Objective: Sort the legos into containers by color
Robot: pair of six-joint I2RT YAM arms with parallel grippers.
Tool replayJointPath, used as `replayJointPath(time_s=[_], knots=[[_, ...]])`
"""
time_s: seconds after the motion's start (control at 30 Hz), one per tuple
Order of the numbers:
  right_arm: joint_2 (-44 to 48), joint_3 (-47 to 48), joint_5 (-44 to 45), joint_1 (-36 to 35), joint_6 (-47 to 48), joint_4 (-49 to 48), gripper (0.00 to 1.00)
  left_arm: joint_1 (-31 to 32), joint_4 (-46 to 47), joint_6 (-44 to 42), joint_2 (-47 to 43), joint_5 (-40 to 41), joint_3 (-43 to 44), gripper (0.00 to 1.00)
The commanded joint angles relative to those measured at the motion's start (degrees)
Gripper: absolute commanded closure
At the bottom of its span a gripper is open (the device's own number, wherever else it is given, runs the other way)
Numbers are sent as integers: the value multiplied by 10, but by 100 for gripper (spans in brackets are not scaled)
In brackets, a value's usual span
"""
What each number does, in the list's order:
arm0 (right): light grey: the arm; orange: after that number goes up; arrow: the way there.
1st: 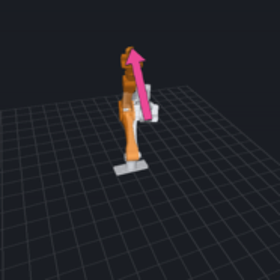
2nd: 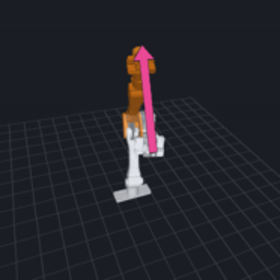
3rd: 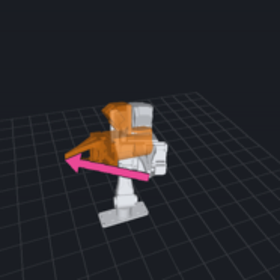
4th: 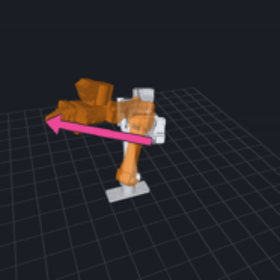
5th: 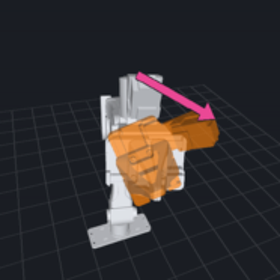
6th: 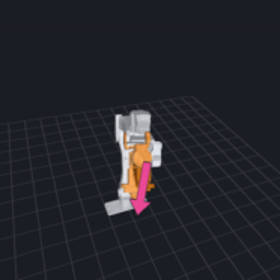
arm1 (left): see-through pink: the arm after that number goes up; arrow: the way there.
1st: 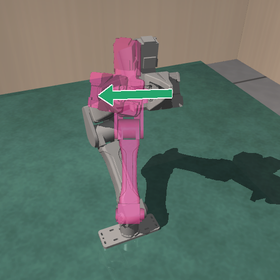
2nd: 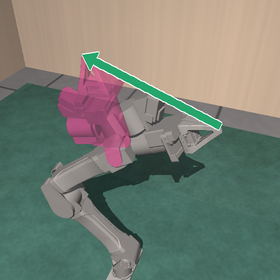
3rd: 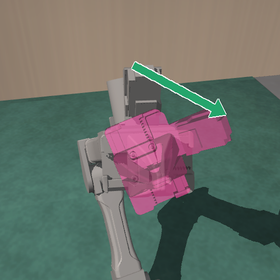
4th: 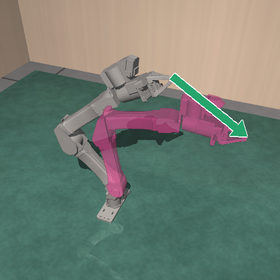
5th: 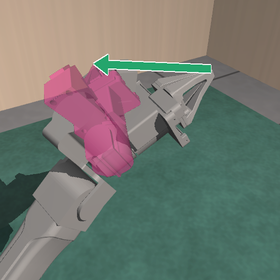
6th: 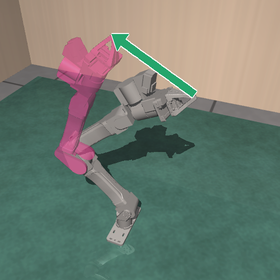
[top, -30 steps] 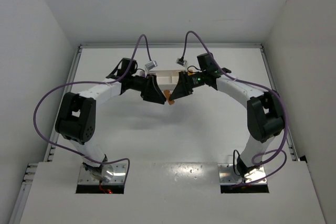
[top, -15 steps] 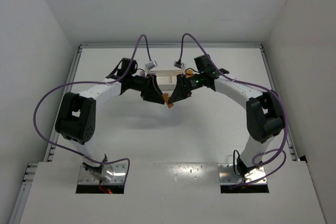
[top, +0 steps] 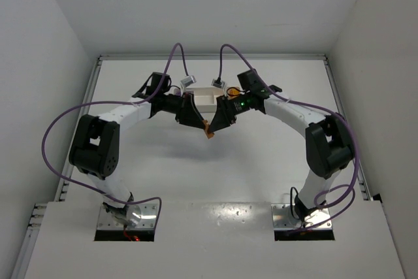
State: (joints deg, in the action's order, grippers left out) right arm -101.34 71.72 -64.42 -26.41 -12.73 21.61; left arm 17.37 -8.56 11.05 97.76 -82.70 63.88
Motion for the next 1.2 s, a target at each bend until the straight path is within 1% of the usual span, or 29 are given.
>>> replayJointPath(time_s=[0.0, 0.1, 0.23, 0.33, 0.47, 0.6, 0.7, 0.8, 0.83, 0.87, 0.9, 0.93, 0.97, 1.0, 1.03, 1.07, 1.17], knots=[[4, 23, 13, -1, 9, -8, 100, 8, 15, -9, 1, -100, 18, 66], [4, 23, 26, 10, 9, -8, 100, 14, 15, -9, 6, -100, 18, 66], [11, 23, 37, 22, -2, -19, 100, 14, 15, -9, 6, -100, 13, 74], [16, 23, 37, 51, -20, -35, 100, 19, 21, -9, 1, -100, 6, 82], [21, 28, 37, 91, -44, -59, 100, 19, 38, 4, -10, -88, -6, 87], [32, 23, 25, 121, -79, -82, 100, 25, 50, 10, -10, -77, -11, 89], [37, 23, 25, 135, -86, -94, 100, 25, 57, 15, -10, -77, -11, 89], [37, 18, 37, 161, -86, -94, 100, 25, 64, 15, -21, -59, -22, 90], [37, 18, 51, 173, -86, -94, 100, 25, 64, 7, -35, -32, -22, 90], [37, 18, 61, 174, -86, -94, 100, 25, 56, -27, -46, -8, -28, 90], [37, 18, 73, 181, -86, -94, 100, 25, 2, -60, -57, 21, -28, 90], [37, 24, 87, 182, -80, -94, 100, 25, -32, -93, -70, 109, -20, 90], [37, 29, 124, 182, -73, -84, 100, 32, -51, -113, -97, 164, -20, 90], [30, 34, 140, 182, -73, -78, 100, 43, -58, -135, -114, 210, -20, 90], [20, 52, 168, 174, -73, -78, 100, 51, -59, -135, -131, 320, -26, 90], [13, 64, 184, 174, -68, -66, 100, 58, -40, -126, -149, 369, -36, 92], [-26, 115, 232, 147, -63, -46, 100, 64, 13, -90, -208, 484, -77, 92]])
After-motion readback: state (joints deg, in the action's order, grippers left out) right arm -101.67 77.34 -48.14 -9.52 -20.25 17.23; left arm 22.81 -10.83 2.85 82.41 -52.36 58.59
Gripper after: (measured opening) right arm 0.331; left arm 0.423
